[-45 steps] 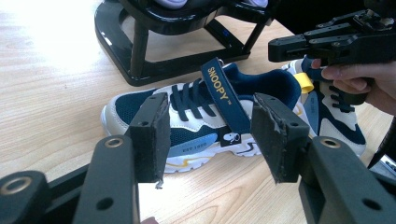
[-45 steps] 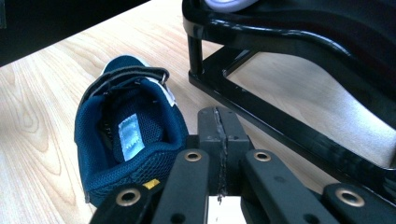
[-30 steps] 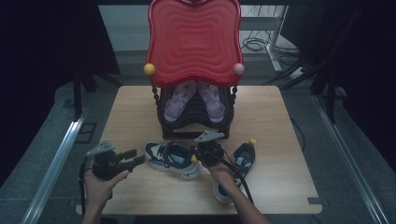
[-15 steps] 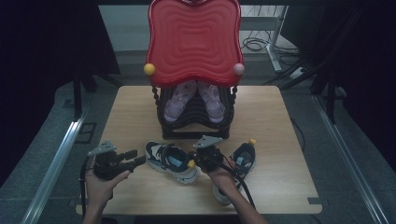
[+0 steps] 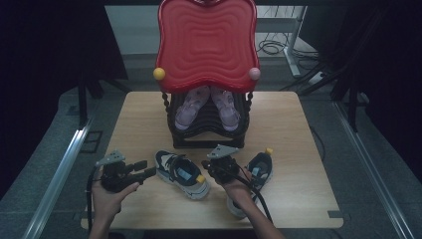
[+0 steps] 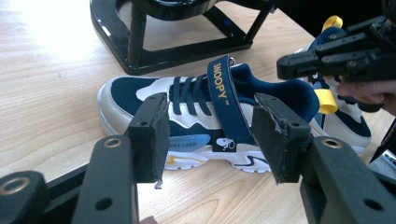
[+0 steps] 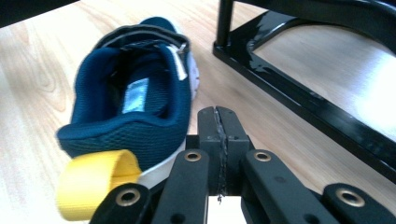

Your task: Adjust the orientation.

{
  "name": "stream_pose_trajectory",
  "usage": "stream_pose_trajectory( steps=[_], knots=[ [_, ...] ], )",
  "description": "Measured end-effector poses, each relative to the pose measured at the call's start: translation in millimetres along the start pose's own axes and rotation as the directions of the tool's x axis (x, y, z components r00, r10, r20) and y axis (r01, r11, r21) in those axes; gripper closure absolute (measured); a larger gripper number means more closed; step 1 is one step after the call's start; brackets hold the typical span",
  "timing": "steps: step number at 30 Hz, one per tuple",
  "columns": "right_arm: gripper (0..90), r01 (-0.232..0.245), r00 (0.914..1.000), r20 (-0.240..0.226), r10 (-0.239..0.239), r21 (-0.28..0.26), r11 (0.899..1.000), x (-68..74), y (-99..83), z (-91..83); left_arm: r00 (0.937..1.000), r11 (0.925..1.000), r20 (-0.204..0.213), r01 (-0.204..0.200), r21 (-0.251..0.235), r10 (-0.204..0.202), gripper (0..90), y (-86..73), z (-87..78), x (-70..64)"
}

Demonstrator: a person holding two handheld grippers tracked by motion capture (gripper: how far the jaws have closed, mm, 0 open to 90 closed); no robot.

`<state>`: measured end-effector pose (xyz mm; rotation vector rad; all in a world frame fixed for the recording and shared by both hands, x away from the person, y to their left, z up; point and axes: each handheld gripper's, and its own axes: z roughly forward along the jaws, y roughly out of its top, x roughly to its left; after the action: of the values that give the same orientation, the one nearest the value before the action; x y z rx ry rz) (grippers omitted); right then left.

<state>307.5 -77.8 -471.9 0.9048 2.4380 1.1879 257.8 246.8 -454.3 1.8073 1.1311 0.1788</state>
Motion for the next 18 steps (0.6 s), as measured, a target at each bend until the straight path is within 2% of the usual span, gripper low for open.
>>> stream_pose_trajectory(
  steps=[10,14,18],
  knots=[
    [89.9,-0.037,0.9985,0.038,0.039,-0.050,0.998,-16.8,3.9,-11.6,1.0000,1.0000,0.000,0.000,0.009,0.000,46.9,-0.5,2.7,-0.5],
    [89.9,-0.034,0.9984,0.043,0.036,-0.033,0.999,-19.5,6.7,-8.1,1.0000,0.9999,0.000,-0.001,0.015,0.001,46.9,-0.8,3.7,-0.6],
    [89.9,-0.015,0.9991,0.040,0.016,-0.007,1.000,-16.0,8.0,-0.5,1.0000,0.9999,0.000,-0.001,0.014,0.001,46.8,-1.0,3.4,-0.4]
  ],
)
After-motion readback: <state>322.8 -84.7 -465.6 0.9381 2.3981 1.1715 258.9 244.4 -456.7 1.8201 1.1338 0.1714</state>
